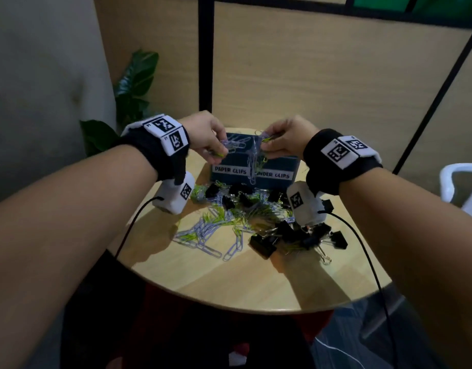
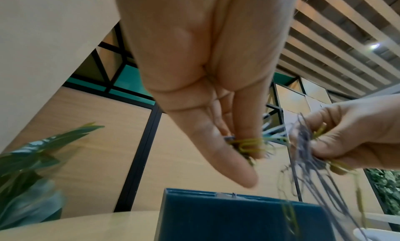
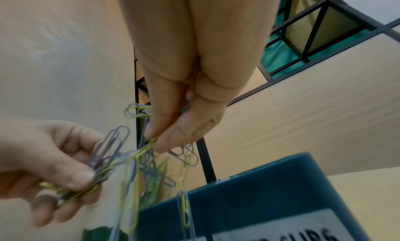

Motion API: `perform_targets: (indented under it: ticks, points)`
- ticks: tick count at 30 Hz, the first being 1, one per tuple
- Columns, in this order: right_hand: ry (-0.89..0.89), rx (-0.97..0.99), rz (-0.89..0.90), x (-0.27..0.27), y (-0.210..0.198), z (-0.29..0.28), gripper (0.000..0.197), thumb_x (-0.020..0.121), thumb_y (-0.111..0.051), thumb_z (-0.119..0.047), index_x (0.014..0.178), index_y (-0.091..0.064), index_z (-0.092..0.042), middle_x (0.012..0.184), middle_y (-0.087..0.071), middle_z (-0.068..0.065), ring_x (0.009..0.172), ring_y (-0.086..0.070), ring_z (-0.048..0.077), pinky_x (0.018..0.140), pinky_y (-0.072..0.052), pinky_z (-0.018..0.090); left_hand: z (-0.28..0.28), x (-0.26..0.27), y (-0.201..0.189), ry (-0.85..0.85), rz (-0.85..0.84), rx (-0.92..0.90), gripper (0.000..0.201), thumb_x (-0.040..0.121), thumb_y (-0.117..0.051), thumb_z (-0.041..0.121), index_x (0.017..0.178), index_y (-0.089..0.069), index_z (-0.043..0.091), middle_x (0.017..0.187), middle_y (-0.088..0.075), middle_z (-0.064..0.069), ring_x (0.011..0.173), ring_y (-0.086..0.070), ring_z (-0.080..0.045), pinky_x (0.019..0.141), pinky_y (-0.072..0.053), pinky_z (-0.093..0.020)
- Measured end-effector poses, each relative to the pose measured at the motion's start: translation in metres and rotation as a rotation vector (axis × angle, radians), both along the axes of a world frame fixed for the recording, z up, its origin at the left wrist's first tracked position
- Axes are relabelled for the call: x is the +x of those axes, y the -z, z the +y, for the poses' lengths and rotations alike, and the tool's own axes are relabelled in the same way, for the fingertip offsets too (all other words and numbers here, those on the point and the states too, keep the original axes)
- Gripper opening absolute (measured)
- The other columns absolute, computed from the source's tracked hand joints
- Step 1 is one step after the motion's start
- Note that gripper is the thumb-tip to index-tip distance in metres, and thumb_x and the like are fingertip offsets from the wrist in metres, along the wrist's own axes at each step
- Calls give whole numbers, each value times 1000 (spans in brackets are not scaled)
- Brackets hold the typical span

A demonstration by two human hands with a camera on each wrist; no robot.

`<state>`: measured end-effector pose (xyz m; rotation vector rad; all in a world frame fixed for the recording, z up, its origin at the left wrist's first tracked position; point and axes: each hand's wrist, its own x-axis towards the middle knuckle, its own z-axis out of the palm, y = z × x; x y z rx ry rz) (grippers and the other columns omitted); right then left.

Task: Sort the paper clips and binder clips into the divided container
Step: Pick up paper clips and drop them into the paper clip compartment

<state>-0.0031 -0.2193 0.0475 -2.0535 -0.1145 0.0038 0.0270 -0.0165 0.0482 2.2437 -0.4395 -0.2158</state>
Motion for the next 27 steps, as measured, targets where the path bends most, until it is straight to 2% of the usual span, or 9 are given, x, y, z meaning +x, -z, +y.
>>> perform_targets:
  ticks: [5,8,11,14,16,21,23,25,27]
  points:
    - [89,82,-136,39,-11,15,27,84,-60,8,68,-55,-13,72,-57,4,62,-58,12,53,-55,13,-19,30,-9,-214,-130,-102,24,82,-69,-1,66,-54,8,70,-60,-11,58,-63,-20,46,-56,-22]
    - [173,75,-189,68,-5,24,28,83,-64,6,67,-55,-16,78,-62,9,69,-63,20,68,-60,23,-30,48,0,-285,-146,-114,20,82,-70,2,67,-57,6,76,-64,-15,63,-66,-25,59,-60,-31]
    - [249,-11,-188,92,6,27,30,81,-66,2,62,-57,-19,74,-63,9,83,-66,30,86,-56,41,-40,64,10,-329,-209,-63,15,80,-73,7,89,-71,-4,92,-70,-20,88,-69,-32,79,-58,-39]
    - [175,-208,-113,97,12,31,9,80,-69,-4,87,-73,-8,93,-70,16,95,-68,31,90,-55,46,-44,72,19,-291,-199,101,22,79,-75,17,95,-74,2,93,-69,-11,87,-62,-26,71,-45,-29]
    - [60,-389,-44,95,11,30,28,81,-69,-7,109,-71,-7,108,-71,14,95,-64,22,94,-53,41,-45,77,26,-261,-182,216,28,77,-76,26,93,-75,3,95,-72,-12,89,-64,-27,74,-48,-33]
    - [163,-358,-44,98,11,22,35,83,-56,3,109,-71,-13,115,-69,9,103,-63,20,88,-52,31,-39,83,34,-296,-225,348,41,77,-70,47,94,-77,10,99,-72,-7,100,-62,-27,88,-47,-32]
    - [289,-529,-27,100,11,18,24,89,-53,-9,105,-70,-6,106,-70,11,99,-64,26,85,-54,33,-36,83,35,-275,-232,368,27,86,-62,41,84,-69,15,91,-64,-7,89,-57,-24,82,-44,-29]
    - [295,-715,64,98,13,17,34,94,-50,-28,96,-65,1,84,-67,12,79,-61,28,69,-49,32,-34,82,36,-263,-217,361,23,92,-54,37,82,-55,16,88,-53,-7,81,-50,-22,73,-40,-27]
    - [219,-793,138,98,16,19,48,96,-40,-42,99,-63,1,94,-69,16,81,-60,28,76,-48,34,-30,78,35,-268,-199,330,30,96,-46,37,87,-55,10,92,-53,-13,83,-48,-23,68,-36,-28]
